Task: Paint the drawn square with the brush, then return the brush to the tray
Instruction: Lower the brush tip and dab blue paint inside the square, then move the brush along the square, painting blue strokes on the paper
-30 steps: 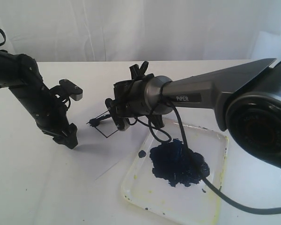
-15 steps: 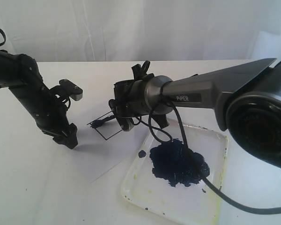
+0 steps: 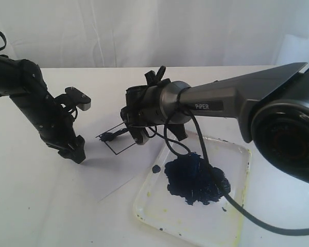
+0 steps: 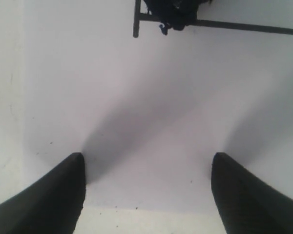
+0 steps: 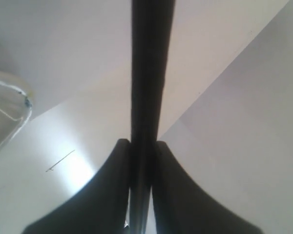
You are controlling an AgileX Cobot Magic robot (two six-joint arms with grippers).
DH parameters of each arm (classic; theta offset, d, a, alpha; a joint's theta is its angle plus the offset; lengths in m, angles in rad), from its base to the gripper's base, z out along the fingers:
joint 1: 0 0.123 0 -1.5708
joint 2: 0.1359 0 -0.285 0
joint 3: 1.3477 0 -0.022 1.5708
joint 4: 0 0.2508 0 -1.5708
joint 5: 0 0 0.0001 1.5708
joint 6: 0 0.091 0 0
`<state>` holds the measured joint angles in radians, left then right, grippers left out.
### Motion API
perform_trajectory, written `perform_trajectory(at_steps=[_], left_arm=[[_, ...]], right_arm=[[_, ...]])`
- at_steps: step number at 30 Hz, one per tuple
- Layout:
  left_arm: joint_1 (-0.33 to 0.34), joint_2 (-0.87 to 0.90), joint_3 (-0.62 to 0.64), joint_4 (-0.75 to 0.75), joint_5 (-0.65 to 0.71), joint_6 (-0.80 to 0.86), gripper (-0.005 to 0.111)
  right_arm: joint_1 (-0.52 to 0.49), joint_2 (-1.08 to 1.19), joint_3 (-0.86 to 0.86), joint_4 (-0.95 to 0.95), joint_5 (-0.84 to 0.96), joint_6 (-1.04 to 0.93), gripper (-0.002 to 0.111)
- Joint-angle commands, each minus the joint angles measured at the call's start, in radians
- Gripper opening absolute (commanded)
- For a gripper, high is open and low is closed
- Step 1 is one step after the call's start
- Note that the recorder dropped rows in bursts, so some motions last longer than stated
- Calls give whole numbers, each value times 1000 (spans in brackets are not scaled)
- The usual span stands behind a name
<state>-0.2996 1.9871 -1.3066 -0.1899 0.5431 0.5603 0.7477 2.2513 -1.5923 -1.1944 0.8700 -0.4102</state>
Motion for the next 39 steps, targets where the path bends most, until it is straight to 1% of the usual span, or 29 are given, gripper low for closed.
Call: perform_trajectory(at_steps=[1, 8, 12, 19, 27, 30, 34, 39], left_arm=[[-4, 10, 16, -3, 46, -2, 74], [-4, 10, 16, -3, 46, -2, 74], [-4, 10, 16, -3, 44, -2, 74], [-4, 10, 16, -3, 25, -2, 74], [-4, 10, 16, 16, -9, -2, 74], [-4, 10, 16, 18, -21, -4, 74], [-4, 10, 16, 22, -25, -4, 74], [-4, 10, 16, 22, -29, -4, 74]], right_arm=[[2, -7, -1, 18, 15, -63, 0], [11, -10, -1, 16, 4, -83, 0], [11, -22, -1, 6, -30, -18, 0], [11, -35, -1, -8, -14, -15, 0], [11, -35, -1, -2, 6, -48, 0], [11, -35, -1, 78, 25, -167, 0], [11, -35, -1, 94, 28, -181, 0], [11, -35, -1, 85, 74, -197, 0]])
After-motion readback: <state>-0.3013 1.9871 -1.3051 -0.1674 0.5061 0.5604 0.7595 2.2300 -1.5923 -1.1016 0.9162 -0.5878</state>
